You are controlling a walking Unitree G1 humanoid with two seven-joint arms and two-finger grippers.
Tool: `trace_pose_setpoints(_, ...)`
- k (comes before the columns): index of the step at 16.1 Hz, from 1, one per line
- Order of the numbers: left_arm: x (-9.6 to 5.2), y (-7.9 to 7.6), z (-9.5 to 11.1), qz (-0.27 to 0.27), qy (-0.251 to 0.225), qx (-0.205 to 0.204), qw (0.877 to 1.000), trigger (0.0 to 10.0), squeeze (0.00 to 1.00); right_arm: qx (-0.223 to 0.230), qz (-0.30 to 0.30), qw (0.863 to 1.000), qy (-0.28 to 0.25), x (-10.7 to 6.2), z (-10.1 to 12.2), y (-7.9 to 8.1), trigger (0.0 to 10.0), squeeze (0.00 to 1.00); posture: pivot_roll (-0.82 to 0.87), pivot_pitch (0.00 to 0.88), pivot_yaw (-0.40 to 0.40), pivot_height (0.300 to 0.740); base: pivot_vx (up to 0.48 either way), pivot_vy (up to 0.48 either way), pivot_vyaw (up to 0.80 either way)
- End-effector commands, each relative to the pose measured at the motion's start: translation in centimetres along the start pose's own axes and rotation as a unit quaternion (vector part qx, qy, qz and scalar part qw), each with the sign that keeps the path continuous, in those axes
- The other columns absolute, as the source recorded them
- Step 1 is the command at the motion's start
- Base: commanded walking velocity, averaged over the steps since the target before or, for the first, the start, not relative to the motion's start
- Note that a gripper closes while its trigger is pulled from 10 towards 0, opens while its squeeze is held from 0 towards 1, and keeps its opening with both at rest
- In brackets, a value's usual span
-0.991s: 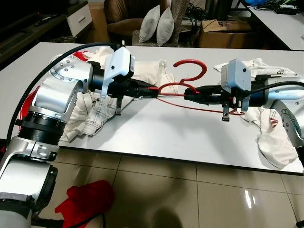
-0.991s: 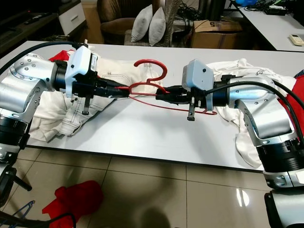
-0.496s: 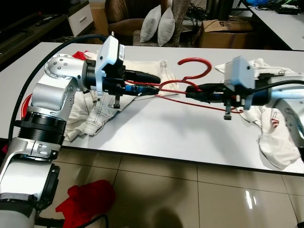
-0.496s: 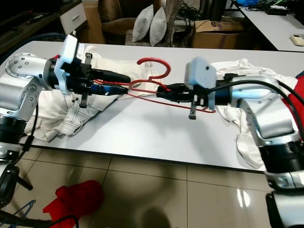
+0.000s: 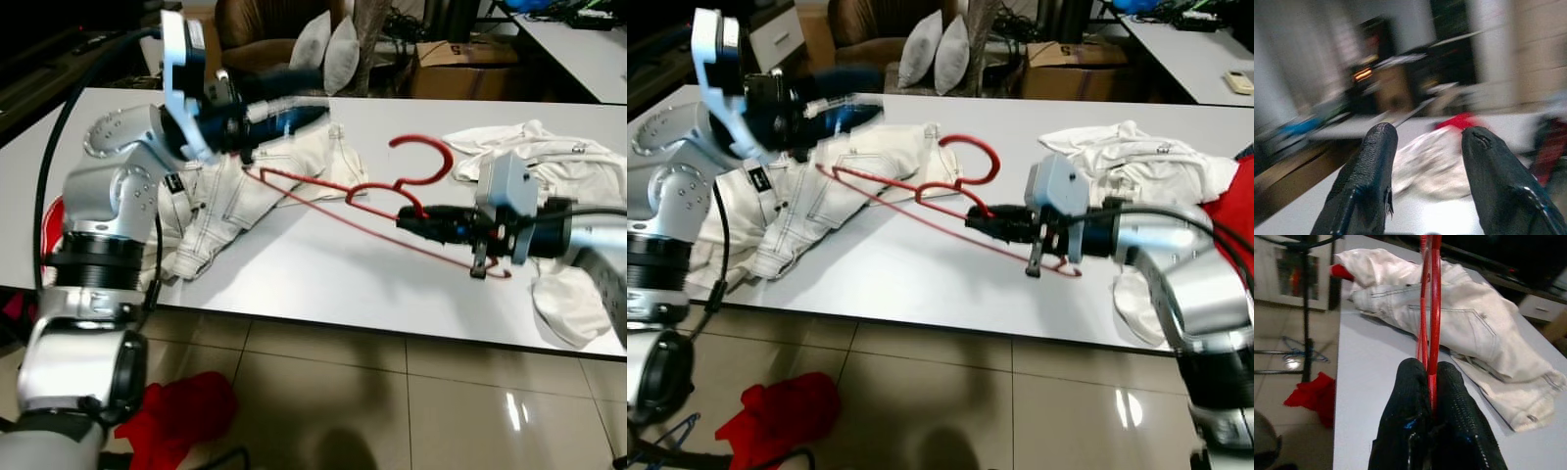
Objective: Hang hanger
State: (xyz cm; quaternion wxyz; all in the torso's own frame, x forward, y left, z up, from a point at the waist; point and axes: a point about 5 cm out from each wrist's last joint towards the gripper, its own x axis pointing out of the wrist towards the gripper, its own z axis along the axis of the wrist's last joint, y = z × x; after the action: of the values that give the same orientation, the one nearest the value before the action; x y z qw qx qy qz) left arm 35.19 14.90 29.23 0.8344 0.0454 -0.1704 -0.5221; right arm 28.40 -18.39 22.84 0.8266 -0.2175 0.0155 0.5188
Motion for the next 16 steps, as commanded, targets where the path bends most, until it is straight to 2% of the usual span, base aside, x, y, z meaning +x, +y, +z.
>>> trace_pose_setpoints(1,-0.8,0.4,-2.2,0.095,0.072,0.039,0.992,10.0,0.90,0.006,-0.069,0.997,-0.015,-0.4,0.2,-0.1,0.0,0.00,-0.23,0.000,0.079,0.740,0.000,0.000,0.00)
trace_pose_setpoints(2,-1.4,-0.2,-3.5,0.133,0.082,0.034,0.987,10.0,0.85,0.020,-0.121,0.992,-0.035,-0.2,0.0,0.2,0.0,0.00,-0.23,0.000,0.083,0.740,0.000,0.000,0.00)
trace_pose_setpoints(3,-1.6,-0.5,-3.9,0.145,0.078,0.015,0.986,10.0,0.85,0.027,-0.139,0.989,-0.045,-0.1,0.0,0.4,0.0,0.00,-0.23,0.000,0.083,0.740,0.000,0.000,0.00)
trace_pose_setpoints(4,-2.5,-1.4,-5.2,0.188,0.077,-0.011,0.979,10.0,0.75,0.045,-0.173,0.983,-0.052,0.1,-0.5,1.0,0.0,0.00,-0.23,0.000,0.079,0.740,0.000,0.000,0.00)
trace_pose_setpoints(5,-3.9,-2.2,-7.0,0.238,0.099,-0.014,0.966,10.0,0.60,0.074,-0.225,0.970,-0.049,0.4,-1.3,1.5,0.0,0.00,-0.22,0.000,0.053,0.740,0.000,0.000,0.00)
trace_pose_setpoints(7,-5.9,-3.6,-8.8,0.322,0.115,-0.025,0.939,10.0,0.59,0.126,-0.278,0.951,-0.039,1.3,-2.4,2.8,0.0,0.00,-0.20,0.000,0.004,0.740,0.000,0.000,0.00)
trace_pose_setpoints(8,-6.4,-4.5,-9.2,0.339,0.123,-0.010,0.933,10.0,0.59,0.147,-0.298,0.942,-0.038,1.6,-2.6,3.4,0.0,0.00,-0.19,0.000,-0.031,0.740,0.000,0.000,0.00)
trace_pose_setpoints(9,-6.7,-5.6,-9.6,0.355,0.128,-0.009,0.926,10.0,0.59,0.175,-0.339,0.924,-0.036,1.8,-3.0,3.7,0.0,0.00,-0.18,0.000,-0.037,0.740,0.000,0.000,0.00)
trace_pose_setpoints(10,-7.1,-6.7,-10.0,0.372,0.131,-0.027,0.919,10.0,0.59,0.189,-0.371,0.909,-0.024,2.2,-3.5,4.2,8.7,0.00,-0.20,0.000,-0.051,0.740,0.000,0.000,0.00)
trace_pose_setpoints(11,-7.1,-7.7,-10.6,0.375,0.144,-0.042,0.915,10.0,0.60,0.184,-0.387,0.904,-0.005,2.6,-3.8,4.6,10.0,0.00,-0.20,0.000,-0.052,0.740,0.000,-0.266,0.00)
trace_pose_setpoints(14,-6.4,-8.9,-11.9,0.379,0.171,-0.042,0.909,10.0,0.59,0.200,-0.435,0.878,0.018,2.1,-4.1,5.4,10.0,0.00,-0.21,0.000,-0.036,0.740,0.000,-0.341,0.00)
trace_pose_setpoints(16,-5.2,-8.7,-11.5,0.393,0.152,-0.062,0.905,10.0,0.59,0.146,-0.461,0.875,0.011,1.0,-3.3,5.4,10.0,0.00,-0.20,0.000,-0.028,0.740,0.000,-0.364,0.00)
